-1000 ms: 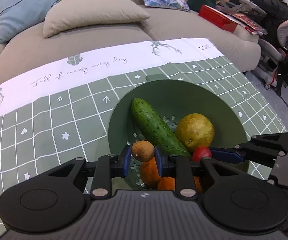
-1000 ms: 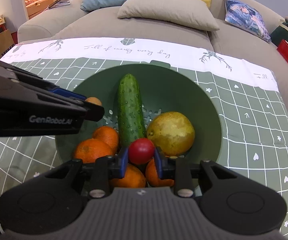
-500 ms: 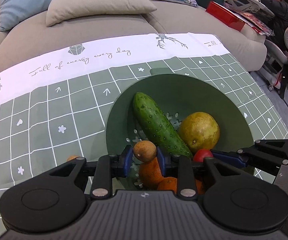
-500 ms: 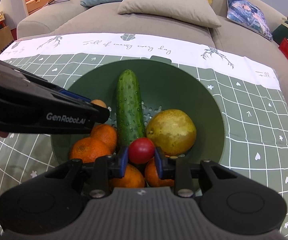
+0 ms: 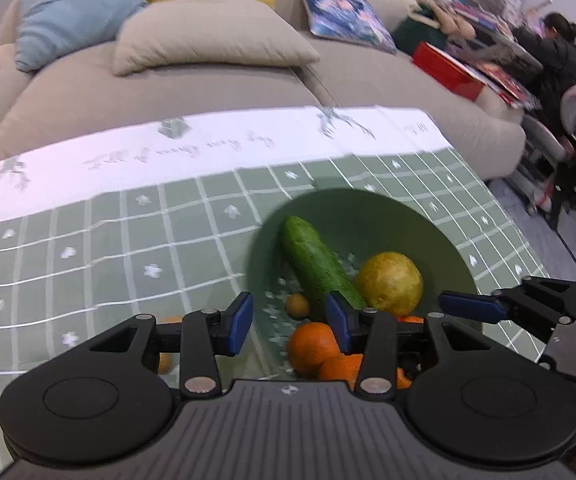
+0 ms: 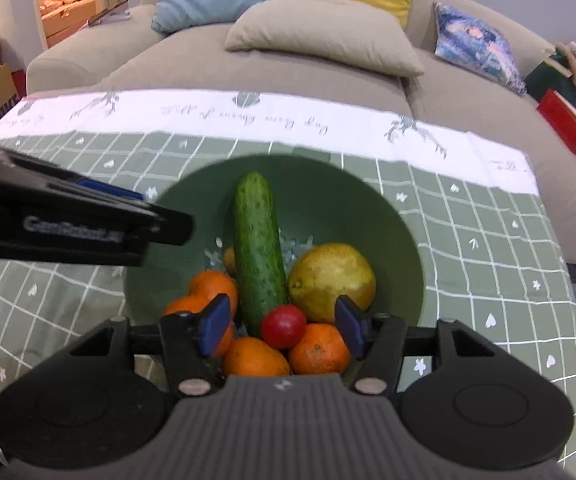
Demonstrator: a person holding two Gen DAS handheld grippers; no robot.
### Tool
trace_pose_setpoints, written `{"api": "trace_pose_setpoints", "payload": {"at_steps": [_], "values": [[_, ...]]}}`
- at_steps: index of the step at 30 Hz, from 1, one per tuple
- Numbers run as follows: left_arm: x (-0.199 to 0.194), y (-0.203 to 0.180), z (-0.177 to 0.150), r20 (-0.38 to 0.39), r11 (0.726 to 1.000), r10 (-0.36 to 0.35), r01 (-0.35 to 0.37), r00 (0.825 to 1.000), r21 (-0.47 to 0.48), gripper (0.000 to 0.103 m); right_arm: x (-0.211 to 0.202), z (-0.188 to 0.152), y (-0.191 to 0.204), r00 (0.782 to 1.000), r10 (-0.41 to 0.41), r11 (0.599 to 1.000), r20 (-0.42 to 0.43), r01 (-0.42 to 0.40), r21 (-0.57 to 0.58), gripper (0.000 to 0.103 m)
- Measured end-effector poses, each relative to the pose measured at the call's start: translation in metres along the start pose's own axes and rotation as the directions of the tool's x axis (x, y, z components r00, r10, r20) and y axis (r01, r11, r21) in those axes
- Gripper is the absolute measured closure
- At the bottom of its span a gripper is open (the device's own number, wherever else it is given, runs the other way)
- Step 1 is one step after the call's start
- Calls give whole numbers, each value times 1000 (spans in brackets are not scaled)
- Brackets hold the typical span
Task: Organize fruits
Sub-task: 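Move both tools back toward the two remaining kiwis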
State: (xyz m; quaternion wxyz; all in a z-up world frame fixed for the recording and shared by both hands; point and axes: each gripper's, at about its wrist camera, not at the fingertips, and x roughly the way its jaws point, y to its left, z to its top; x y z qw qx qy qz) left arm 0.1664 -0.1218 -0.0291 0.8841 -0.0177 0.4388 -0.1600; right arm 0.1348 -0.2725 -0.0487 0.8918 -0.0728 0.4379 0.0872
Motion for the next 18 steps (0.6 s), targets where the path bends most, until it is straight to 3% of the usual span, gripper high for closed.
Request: {"api": "trace_pose_setpoints", "payload": {"at_steps": [6,14,18], "values": [[-26,27,-7,43,998,63,-61,997,-35,53,-17,8,19,998,14,999,65,-16,35,48],[-48,73,-31,34,986,136,-133,990,-97,53,-29,11,61,987,74,996,145,-81,44,48],[-55,91,-44,34,980,162,-157,986,-124,53,-30,8,85,981,92,995,173,-98,27,54]]}}
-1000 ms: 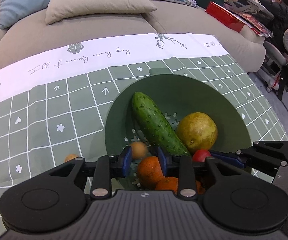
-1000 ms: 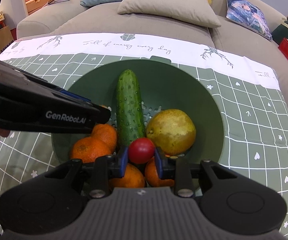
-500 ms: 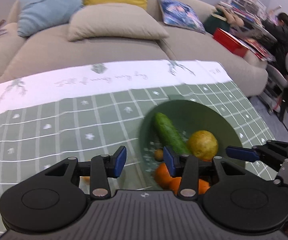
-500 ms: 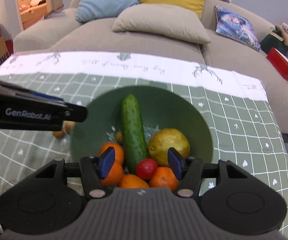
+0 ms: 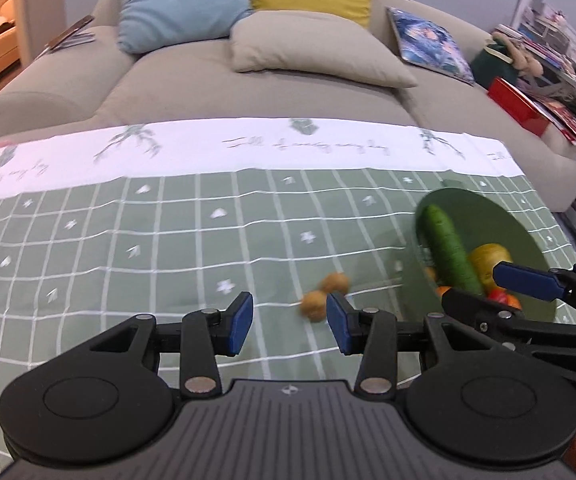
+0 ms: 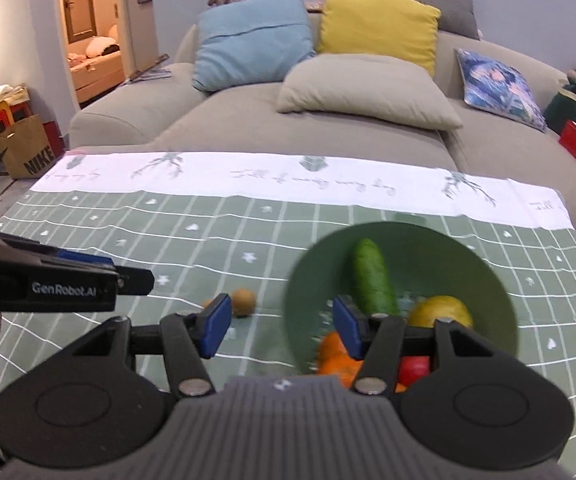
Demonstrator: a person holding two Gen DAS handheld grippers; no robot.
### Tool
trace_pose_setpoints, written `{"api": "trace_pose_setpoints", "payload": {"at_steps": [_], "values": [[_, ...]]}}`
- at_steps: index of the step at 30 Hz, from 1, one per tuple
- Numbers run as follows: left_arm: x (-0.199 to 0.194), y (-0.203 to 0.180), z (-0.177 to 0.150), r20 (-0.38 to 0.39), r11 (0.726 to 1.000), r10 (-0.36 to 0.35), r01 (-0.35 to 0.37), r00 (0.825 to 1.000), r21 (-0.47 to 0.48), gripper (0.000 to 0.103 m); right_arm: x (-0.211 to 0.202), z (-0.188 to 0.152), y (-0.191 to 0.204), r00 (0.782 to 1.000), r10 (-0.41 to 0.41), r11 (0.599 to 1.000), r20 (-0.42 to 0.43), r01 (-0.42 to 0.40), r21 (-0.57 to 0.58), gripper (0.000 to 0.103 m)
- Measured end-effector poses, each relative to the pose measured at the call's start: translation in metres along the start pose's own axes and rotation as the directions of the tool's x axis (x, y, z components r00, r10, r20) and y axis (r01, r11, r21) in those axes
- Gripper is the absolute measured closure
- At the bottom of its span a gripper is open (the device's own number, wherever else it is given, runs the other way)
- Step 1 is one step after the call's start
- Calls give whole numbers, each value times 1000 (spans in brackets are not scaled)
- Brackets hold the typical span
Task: Organize fruits
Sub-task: 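Move both tools back toward the two remaining kiwis, then grasp a kiwi with the left tool while the right tool grasps the other kiwi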
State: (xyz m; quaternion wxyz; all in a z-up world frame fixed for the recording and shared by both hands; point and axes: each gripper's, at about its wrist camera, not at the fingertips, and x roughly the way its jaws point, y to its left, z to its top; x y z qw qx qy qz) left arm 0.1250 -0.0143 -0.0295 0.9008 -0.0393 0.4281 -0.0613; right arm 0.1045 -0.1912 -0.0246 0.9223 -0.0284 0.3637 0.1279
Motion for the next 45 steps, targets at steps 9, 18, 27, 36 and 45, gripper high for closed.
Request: {"api": "trace_pose_setpoints", "payload": {"at_steps": [9,18,27,36,45], "values": [[3,23,-16,-7,999,-11,10,1000,-38,61,18,-5,35,998,61,994,-33,-64,-88,69],[29,18,-3,-63,989,-47,38,997,-141,62,53,24,25,986,95,947,-137,-132,-294,71],[72,13,-4,-125,973,-124,96,984,-208,64,91,47,17,953,153,789,-260,-276,-549,81],[102,7,-7,-180,976,-138,103,974,-193,64,121,41,17,917,167,654,-361,-377,-656,82],[107,7,-1,-177,971,-178,144,968,-189,74,134,38,20,875,186,538,-446,-471,-699,82]]}}
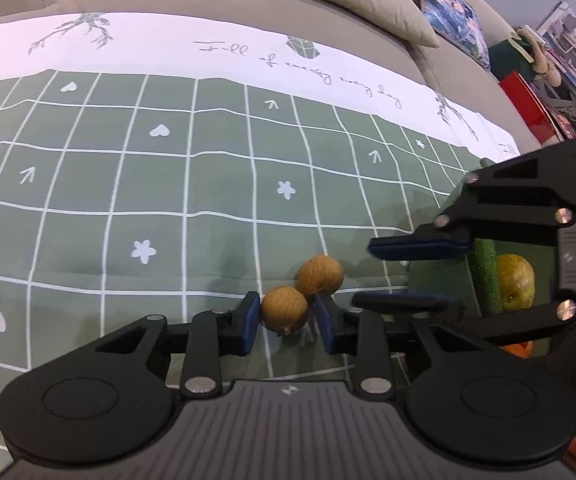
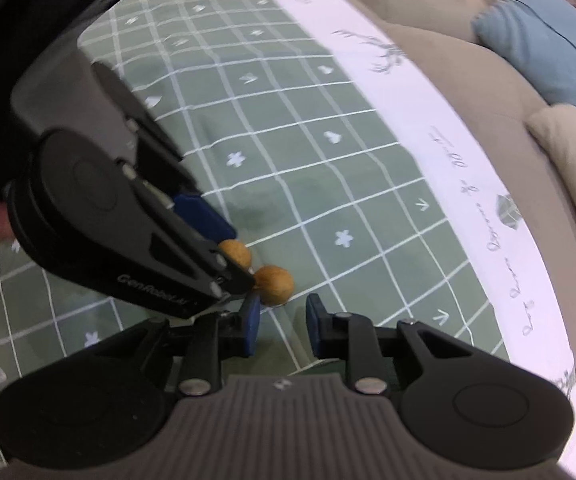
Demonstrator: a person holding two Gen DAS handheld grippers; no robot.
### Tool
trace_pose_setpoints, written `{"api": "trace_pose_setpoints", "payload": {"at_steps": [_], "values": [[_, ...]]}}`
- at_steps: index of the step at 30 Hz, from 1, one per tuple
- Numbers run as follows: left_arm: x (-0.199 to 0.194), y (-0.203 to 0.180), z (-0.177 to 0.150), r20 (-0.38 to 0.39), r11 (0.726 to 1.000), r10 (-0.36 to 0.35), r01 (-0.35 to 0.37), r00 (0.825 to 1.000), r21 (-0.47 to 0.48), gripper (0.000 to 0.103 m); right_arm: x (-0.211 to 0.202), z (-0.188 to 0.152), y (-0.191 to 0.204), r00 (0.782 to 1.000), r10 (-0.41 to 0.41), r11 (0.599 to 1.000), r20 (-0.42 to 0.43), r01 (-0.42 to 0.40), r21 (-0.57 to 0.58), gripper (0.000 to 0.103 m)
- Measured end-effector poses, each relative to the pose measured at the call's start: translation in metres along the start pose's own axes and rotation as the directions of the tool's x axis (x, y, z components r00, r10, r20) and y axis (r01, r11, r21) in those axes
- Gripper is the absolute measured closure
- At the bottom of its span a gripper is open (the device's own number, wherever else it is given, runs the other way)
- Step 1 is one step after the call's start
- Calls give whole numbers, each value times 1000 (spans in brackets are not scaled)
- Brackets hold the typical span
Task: Organize fruits
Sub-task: 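Grasp a kiwi with the left tool while the right tool grasps the other kiwi, then carry both kiwis over the colander and lower them inside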
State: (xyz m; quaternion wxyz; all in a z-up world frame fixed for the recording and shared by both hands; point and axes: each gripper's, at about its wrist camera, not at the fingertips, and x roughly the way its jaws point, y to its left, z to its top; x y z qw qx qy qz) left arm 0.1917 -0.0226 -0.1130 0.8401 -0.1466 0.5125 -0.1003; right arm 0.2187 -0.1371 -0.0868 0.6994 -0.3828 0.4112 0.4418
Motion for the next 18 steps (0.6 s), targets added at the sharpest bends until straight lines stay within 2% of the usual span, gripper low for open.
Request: {"api": "trace_pose_setpoints", "payload": {"at_steps": [9,13,18], "values": [[-10,10,-3,7,1000,2,-2,1000,-25,75,14,6,10,1000,11,998,-24,-13,-66,82],[-21,20,-2,16,998,21,-20,1000,-68,75,19,8,8,1000,2,999,-18,-3,-41,75],[-30,27,-4,22,995,41,-39,999,-90,75,24,11,4,1000,2,1000,-23,-2,-1,74]]}}
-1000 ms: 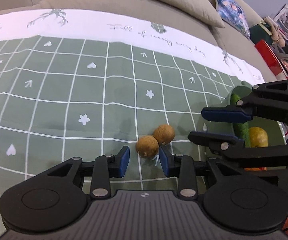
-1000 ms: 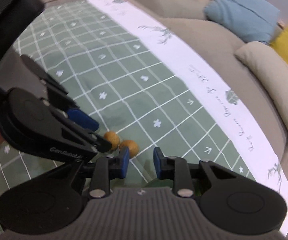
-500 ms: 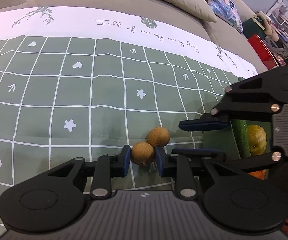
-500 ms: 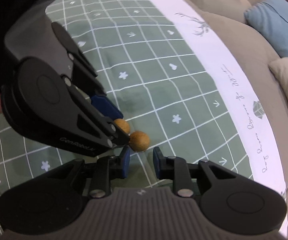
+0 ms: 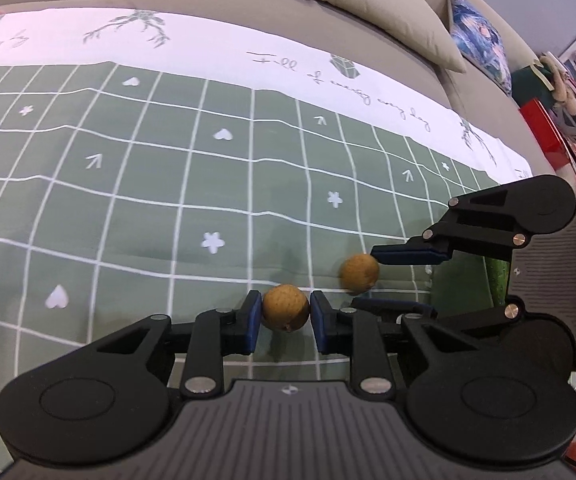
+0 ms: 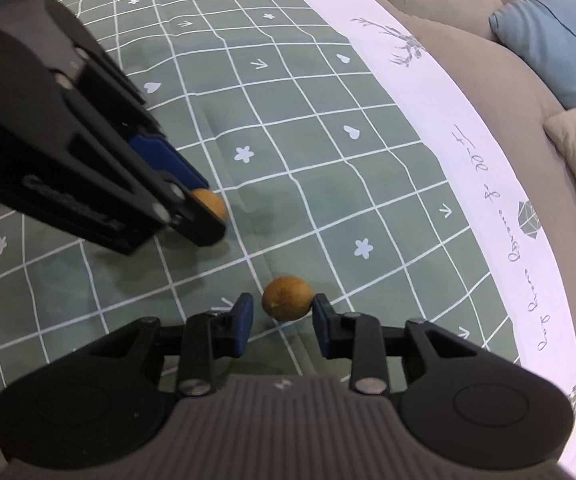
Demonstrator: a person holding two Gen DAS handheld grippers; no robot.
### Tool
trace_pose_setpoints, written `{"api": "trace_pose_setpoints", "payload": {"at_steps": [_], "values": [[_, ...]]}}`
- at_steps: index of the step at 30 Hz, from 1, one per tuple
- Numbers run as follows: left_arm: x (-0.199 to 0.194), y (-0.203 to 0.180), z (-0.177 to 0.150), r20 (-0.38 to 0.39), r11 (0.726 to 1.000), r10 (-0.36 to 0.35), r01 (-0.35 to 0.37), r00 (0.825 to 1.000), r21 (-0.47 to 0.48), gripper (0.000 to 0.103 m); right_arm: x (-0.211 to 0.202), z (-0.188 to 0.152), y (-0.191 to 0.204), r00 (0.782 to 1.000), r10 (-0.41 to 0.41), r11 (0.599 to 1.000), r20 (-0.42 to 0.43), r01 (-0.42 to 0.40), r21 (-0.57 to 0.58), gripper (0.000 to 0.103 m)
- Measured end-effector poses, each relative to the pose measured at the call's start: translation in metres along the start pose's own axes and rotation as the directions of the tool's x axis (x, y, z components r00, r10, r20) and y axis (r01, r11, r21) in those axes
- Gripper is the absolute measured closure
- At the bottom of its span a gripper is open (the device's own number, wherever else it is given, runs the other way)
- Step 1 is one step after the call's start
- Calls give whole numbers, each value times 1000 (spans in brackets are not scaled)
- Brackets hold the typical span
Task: Organize fruits
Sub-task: 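Carry both kiwis over the colander and lower them inside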
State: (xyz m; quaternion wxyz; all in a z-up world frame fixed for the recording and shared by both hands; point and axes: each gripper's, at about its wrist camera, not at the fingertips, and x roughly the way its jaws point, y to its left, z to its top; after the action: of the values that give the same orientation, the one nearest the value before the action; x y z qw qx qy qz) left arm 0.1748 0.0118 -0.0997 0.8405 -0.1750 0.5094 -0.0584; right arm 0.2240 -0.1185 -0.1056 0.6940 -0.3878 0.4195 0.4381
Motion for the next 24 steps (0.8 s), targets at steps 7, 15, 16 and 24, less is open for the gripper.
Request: {"api": "trace_pose_setpoints", "payload": {"at_steps": [7,15,16,24], "values": [[-10,2,-6,5,1000,17,-17,1000,2,75,4,3,5,1000,-13,999,-10,13,32,79],[-31,-5,-14,37,1000,26,-26,999,14,75,-24,1,19,999,-26,990,39,20,142,79],[-35,-7,-15,43,999,28,-28,999,15,75,-29,0,21,998,-29,986,50,20,165,79],[-58,-25,-25,75,999,12,-9,997,-32,75,-72,-17,41,989,-79,948,122,37,316,80]]}}
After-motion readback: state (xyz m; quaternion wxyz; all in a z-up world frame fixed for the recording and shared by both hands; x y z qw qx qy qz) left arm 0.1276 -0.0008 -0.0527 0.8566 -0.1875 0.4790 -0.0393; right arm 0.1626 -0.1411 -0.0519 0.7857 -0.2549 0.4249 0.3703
